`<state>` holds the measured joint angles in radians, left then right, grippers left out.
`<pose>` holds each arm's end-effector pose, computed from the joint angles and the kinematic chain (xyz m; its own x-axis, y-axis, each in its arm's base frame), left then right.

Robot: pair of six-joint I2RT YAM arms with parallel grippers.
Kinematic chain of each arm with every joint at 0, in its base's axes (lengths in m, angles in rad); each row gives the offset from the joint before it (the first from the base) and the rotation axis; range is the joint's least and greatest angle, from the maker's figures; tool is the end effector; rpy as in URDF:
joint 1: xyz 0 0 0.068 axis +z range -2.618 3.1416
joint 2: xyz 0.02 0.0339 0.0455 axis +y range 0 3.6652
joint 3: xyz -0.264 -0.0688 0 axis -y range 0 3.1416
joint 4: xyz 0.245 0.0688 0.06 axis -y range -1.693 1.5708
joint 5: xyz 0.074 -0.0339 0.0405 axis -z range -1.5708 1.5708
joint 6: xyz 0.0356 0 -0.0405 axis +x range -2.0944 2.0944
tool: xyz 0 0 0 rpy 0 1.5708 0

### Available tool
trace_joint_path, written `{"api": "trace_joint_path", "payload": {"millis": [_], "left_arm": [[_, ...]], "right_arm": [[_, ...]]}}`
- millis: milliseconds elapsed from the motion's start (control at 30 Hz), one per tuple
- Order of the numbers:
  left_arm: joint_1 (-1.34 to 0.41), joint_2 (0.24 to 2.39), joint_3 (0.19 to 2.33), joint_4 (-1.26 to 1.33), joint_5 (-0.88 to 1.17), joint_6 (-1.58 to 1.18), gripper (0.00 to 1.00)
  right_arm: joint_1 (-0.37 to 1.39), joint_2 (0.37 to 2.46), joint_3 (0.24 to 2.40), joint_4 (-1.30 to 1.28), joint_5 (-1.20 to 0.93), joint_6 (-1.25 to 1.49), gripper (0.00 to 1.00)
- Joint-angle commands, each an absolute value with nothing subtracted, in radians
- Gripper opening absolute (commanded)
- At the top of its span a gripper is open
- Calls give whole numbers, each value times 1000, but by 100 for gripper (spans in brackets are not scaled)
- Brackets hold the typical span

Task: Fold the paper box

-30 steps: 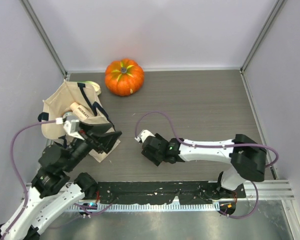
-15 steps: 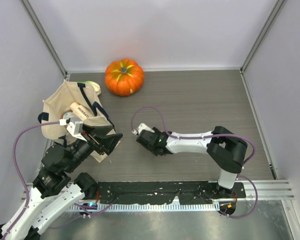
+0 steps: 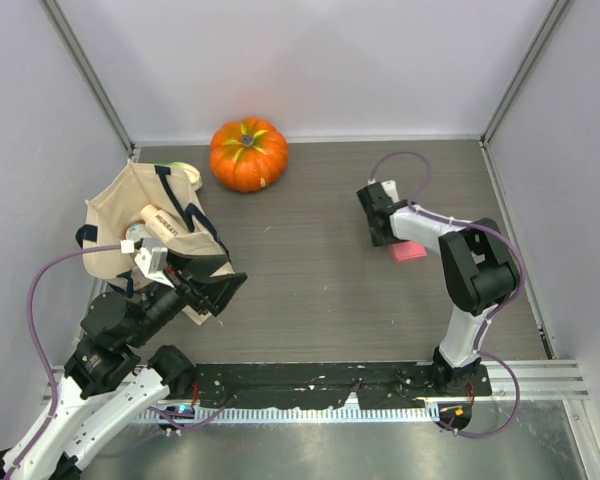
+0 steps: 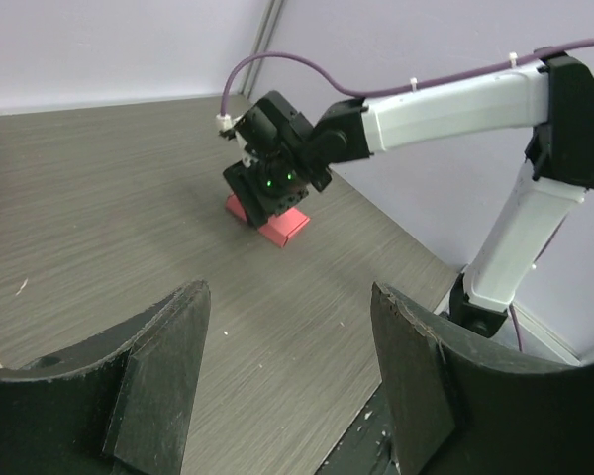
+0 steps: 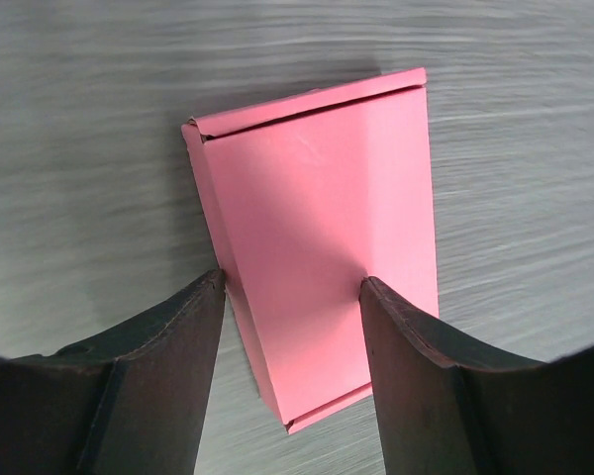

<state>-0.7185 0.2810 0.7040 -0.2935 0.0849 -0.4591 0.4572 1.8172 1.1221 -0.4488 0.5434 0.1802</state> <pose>0.0535 -0.0508 0.3561 -0.2316 -0.3841 -0.8938 0.6878 0.5851 -0.4296 0.3260 0.1399 0.1636 -0.8368 -0.2407 -0.4917 -0.0364 0.9206 -0.3888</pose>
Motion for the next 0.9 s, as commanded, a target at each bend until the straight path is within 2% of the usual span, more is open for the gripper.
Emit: {"api": "trace_joint_path", "payload": {"millis": [0, 200, 600, 700, 733, 867], "left_arm": [[-716, 276, 710, -290, 143, -428, 70], [-716, 262, 726, -334, 150, -393, 69], [-716, 270, 756, -394, 176, -353, 70], [-716, 264, 764, -400, 170, -353, 70], [-716, 264, 764, -399, 163, -354, 70], [-716, 278, 772, -396, 131, -353, 70]], "right_arm": [[309, 1841, 1141, -476, 604, 224, 62], [186, 1867, 1124, -468, 716, 137, 63], [179, 1812, 1054, -365, 887, -15, 63], [251, 1744, 1052, -356, 1003, -2, 64], [326, 1729, 1066, -362, 1070, -2, 65], [547, 1648, 1190, -594, 1103, 199, 69]]}}
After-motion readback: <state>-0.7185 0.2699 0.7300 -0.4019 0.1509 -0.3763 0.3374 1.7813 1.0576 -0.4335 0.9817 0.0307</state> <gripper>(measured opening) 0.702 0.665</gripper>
